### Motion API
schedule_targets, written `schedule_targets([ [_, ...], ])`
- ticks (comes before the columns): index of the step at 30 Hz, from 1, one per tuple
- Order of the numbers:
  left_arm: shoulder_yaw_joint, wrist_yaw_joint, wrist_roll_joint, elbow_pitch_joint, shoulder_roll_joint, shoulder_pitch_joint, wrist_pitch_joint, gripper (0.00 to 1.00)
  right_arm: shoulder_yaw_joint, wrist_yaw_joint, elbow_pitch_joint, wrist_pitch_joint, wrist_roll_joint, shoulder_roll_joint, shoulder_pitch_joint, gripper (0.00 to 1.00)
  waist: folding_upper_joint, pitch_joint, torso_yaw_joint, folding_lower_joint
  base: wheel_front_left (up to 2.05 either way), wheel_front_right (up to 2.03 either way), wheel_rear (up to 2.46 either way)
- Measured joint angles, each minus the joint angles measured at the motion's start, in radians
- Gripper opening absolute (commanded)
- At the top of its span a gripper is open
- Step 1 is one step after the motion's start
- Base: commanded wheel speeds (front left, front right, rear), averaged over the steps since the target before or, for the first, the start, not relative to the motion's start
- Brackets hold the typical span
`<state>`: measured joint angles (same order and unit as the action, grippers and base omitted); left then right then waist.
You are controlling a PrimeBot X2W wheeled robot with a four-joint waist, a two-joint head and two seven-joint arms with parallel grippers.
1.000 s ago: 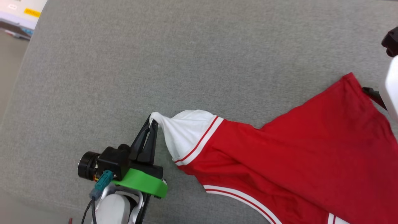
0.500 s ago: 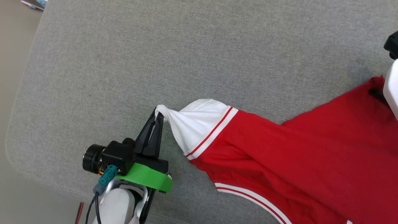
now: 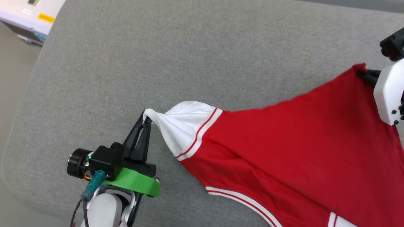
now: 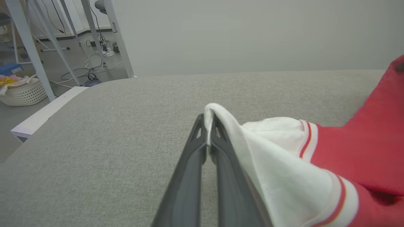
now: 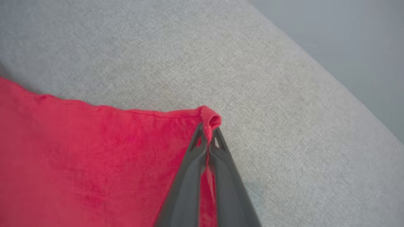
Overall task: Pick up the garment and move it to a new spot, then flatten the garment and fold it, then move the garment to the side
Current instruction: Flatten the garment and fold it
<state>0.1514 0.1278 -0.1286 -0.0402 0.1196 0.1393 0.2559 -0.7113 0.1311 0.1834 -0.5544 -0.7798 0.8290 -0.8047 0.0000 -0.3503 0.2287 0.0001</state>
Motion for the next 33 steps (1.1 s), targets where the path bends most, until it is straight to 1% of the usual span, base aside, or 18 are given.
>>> schedule_targets([
  [4,-0.001,0.000,0.009,0.030,0.036,0.011,0.000,0.00,0.040,0.000,-0.045,0.090,-0.006,0.016,0.005,0.00,0.0000,0.047,-0.030,0.0000,0.00,0.00,0.00],
  [7,0.002,0.000,0.009,0.050,0.067,0.058,0.000,0.00,0.086,0.000,-0.070,0.147,-0.007,0.019,0.006,0.00,0.0000,0.071,-0.059,0.0000,0.00,0.00,0.00],
  [11,0.029,0.000,0.012,0.064,0.132,0.190,-0.004,0.00,0.168,0.000,-0.090,0.207,0.007,0.002,0.004,0.00,0.0000,0.090,-0.101,0.0000,0.00,0.00,0.00],
  [14,0.057,0.000,0.011,0.075,0.174,0.314,-0.026,0.00,0.231,0.000,-0.091,0.234,0.050,-0.025,-0.007,0.00,0.0000,0.092,-0.129,0.0000,0.00,0.00,0.00],
  [17,0.088,0.000,-0.023,0.079,0.204,0.453,-0.057,0.00,0.295,0.000,-0.090,0.243,0.099,-0.060,-0.049,0.00,0.0000,0.077,-0.150,0.0000,0.00,0.00,0.00],
  [21,0.131,0.000,-0.080,0.041,0.251,0.678,-0.094,0.00,0.380,0.000,-0.080,0.251,0.163,-0.121,-0.150,0.00,0.0000,0.036,-0.166,0.0000,0.00,0.00,0.00],
  [23,0.153,0.000,-0.104,-0.001,0.280,0.812,-0.107,0.00,0.414,0.000,-0.066,0.248,0.193,-0.148,-0.226,0.00,0.0000,0.006,-0.172,0.0000,0.00,0.00,0.00],
  [25,0.170,0.000,-0.130,-0.045,0.297,0.928,-0.113,0.00,0.437,0.000,-0.050,0.242,0.215,-0.170,-0.298,0.00,0.0000,-0.023,-0.176,0.0000,0.00,0.00,0.00],
  [30,0.213,0.000,-0.182,-0.174,0.331,1.214,-0.115,0.00,0.455,0.000,0.015,0.242,0.288,-0.218,-0.514,0.00,0.0000,-0.102,-0.188,0.0000,0.00,0.00,0.00],
  [33,0.245,0.000,-0.195,-0.254,0.342,1.384,-0.107,0.00,0.453,0.000,0.081,0.260,0.333,-0.251,-0.650,0.00,0.0000,-0.151,-0.195,0.0001,0.00,0.00,0.00],
])
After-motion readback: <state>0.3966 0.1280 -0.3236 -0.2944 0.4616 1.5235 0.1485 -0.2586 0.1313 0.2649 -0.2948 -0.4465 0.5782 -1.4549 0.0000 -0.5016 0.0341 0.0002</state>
